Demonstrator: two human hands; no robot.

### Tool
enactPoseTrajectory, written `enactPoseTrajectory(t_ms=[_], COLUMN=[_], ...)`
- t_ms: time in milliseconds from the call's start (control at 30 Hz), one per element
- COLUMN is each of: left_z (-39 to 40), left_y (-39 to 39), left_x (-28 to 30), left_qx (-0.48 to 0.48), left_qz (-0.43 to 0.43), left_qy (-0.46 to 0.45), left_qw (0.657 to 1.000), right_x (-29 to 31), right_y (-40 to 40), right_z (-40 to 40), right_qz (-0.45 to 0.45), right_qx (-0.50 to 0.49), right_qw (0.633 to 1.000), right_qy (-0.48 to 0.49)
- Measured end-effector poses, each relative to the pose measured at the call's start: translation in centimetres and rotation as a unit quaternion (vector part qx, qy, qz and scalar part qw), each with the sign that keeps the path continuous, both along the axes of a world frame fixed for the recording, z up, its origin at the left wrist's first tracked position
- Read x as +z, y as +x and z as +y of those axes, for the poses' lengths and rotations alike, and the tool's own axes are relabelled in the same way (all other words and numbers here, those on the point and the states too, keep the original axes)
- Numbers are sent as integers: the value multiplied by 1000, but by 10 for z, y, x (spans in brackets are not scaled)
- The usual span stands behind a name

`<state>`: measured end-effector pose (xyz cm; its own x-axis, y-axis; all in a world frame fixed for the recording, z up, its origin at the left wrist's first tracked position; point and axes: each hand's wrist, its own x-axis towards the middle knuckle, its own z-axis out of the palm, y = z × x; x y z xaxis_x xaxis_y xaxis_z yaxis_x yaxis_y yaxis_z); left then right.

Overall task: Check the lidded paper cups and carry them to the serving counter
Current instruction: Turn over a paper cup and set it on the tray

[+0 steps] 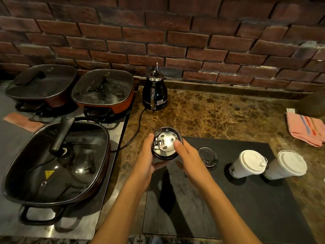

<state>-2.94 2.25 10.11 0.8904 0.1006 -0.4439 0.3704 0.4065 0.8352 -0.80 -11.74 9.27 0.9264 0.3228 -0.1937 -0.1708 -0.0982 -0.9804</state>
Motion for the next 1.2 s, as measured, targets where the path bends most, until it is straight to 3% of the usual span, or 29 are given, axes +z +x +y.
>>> enactPoseTrajectory(t_ms=[267,433,533,833,1200], left_z=[0,-2,-3,-8,-7], left_y=[5,11,12,10,8], left_x=[-70,-90,-102,-129,-129], left_qx=[20,28,20,40,42], left_qz=[44,60,63,65,45], left_qy=[-28,-27,-7,20,29], left_qw=[998,997,998,997,998], right_x=[-48,-75,-86,-110,-106], right_y=[0,2,5,5,8], right_z=[6,9,8,7,12], right_qz=[48,141,191,237,214], right_qx=[-90,-129,-151,-160,-167], right_qw=[995,973,956,949,961], right_qy=[-2,131,161,130,59])
